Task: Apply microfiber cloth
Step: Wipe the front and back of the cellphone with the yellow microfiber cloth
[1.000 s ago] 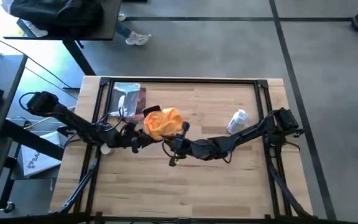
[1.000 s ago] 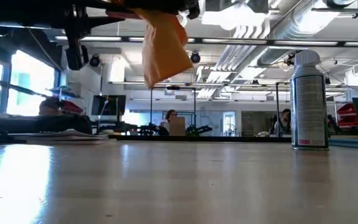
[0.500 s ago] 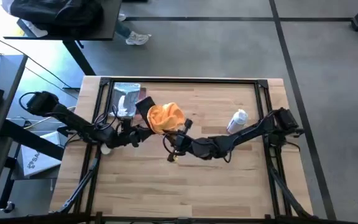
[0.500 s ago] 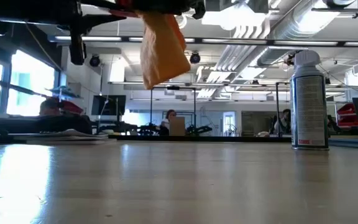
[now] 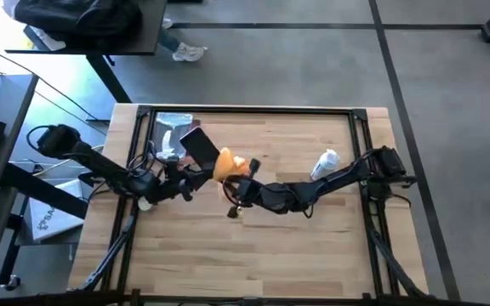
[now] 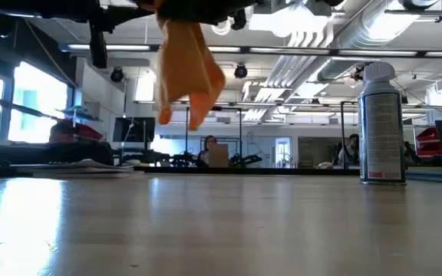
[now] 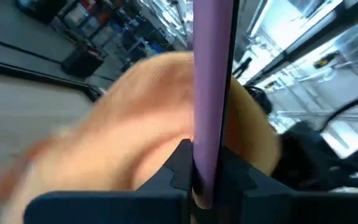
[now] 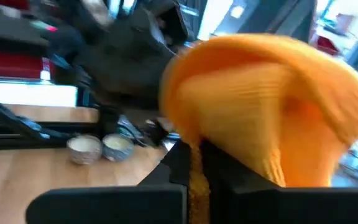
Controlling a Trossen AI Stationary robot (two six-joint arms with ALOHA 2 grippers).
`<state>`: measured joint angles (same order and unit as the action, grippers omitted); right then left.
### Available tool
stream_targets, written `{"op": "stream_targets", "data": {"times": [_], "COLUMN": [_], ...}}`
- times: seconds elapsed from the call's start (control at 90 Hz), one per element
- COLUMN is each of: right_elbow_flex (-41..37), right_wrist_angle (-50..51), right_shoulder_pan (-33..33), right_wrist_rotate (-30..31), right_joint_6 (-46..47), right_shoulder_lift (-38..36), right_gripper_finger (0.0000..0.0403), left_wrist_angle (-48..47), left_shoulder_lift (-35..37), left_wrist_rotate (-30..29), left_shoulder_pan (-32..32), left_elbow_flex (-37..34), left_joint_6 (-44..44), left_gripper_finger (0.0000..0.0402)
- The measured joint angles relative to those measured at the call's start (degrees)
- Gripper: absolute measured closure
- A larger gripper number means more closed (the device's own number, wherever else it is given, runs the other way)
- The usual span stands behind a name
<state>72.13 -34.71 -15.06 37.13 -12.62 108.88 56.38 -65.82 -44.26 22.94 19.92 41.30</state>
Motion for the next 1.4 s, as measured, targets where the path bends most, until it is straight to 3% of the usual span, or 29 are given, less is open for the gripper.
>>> {"op": "stream_targets", "data": {"times": [0.4, 0.611, 0.722, 0.878, 1.078, 1.4], "right_elbow_flex": [2.9, 2.9, 2.9, 2.9, 2.9, 3.1], "right_wrist_angle": [10.2, 13.1, 15.5, 19.0, 21.9, 28.4], "right_shoulder_pan": [1.8, 4.8, 6.2, 7.2, 7.0, 7.9], "right_wrist_rotate": [-2.1, -15.2, -17.9, -26.2, -31.7, -37.9], "right_joint_6": [-11.4, -12.9, -13.4, -20.3, -26.6, -24.7], "right_shoulder_lift": [-5.0, -5.4, -5.2, -5.2, -5.2, -5.3], "right_gripper_finger": [0.0403, 0.0403, 0.0403, 0.0403, 0.0403, 0.0403], "left_wrist_angle": [-3.4, -3.8, -4.1, -4.3, -4.8, -7.5], "left_shoulder_lift": [-0.1, -0.6, -1.8, -4.8, -8.7, -11.4], "left_wrist_rotate": [1.7, 2.1, 3.2, 6.9, 13.6, 20.3], "left_shoulder_pan": [2.5, 3.6, 3.5, 2.9, 1.7, -0.1], "left_elbow_flex": [-0.2, -0.2, -0.2, 0.5, 2.8, 4.8], "left_joint_6": [-2.5, -2.4, -0.7, 2.6, 5.5, 8.7], "left_gripper_finger": [0.0389, 0.0389, 0.0389, 0.0389, 0.0389, 0.0389]}}
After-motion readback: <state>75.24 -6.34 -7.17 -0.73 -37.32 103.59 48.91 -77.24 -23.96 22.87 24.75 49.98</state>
